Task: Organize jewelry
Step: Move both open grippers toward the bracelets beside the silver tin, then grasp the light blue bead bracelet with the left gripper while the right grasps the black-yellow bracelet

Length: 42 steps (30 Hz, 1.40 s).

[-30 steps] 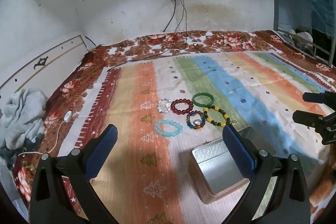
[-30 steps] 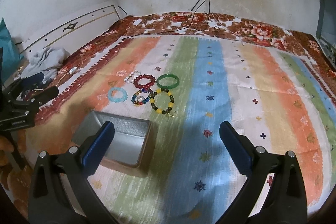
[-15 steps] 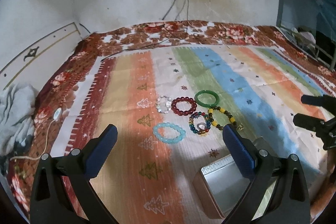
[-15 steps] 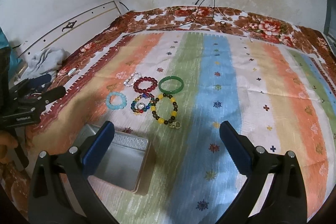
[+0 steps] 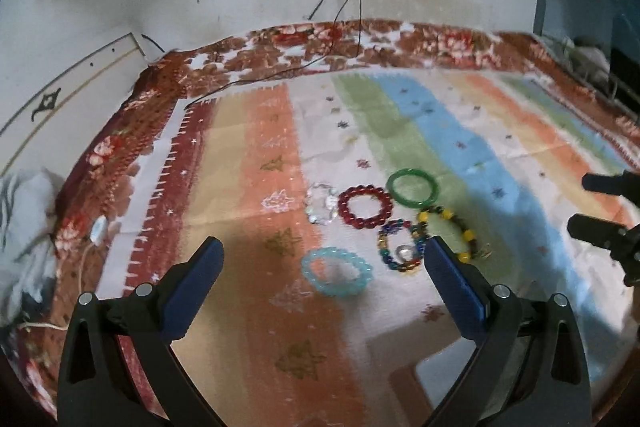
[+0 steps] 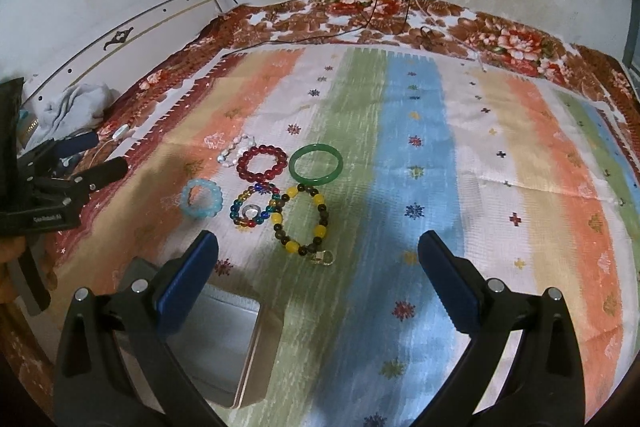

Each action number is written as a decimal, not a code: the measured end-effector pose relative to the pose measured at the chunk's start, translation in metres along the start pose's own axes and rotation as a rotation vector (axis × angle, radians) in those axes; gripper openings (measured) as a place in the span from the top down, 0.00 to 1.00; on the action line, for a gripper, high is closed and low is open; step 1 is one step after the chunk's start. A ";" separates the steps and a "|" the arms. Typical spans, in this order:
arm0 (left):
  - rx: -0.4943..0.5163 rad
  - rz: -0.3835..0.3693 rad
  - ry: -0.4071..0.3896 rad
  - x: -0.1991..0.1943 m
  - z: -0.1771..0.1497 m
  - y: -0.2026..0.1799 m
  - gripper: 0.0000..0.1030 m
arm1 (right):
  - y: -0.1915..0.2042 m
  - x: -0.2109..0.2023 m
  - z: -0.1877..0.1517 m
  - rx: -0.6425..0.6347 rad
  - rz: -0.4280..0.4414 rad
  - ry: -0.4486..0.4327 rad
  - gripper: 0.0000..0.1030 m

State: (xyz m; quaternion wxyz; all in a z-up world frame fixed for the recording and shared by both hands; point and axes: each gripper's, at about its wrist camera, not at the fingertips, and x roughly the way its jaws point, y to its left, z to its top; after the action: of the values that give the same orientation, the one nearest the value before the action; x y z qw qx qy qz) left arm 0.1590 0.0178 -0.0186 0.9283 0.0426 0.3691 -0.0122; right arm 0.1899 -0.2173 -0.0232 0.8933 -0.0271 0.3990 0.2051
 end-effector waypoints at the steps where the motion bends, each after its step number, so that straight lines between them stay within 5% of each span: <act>1: -0.001 0.004 0.011 0.004 0.002 0.001 0.05 | 0.000 0.003 0.001 0.000 0.000 0.006 0.05; 14: -0.050 0.012 0.145 0.049 0.006 0.018 0.05 | -0.005 0.047 0.012 -0.006 -0.005 0.094 0.05; 34: -0.120 0.003 0.482 0.125 -0.015 0.039 0.11 | -0.020 0.131 0.016 0.049 -0.018 0.295 0.05; 42: -0.115 -0.020 0.540 0.145 -0.023 0.038 0.25 | -0.018 0.159 0.016 0.064 0.003 0.357 0.28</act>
State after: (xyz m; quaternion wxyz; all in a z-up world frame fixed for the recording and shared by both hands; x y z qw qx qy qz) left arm 0.2509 0.0587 -0.1318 0.7971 -0.0123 0.6036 0.0115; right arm 0.3031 -0.1758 -0.1297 0.8083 -0.0343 0.5577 0.1855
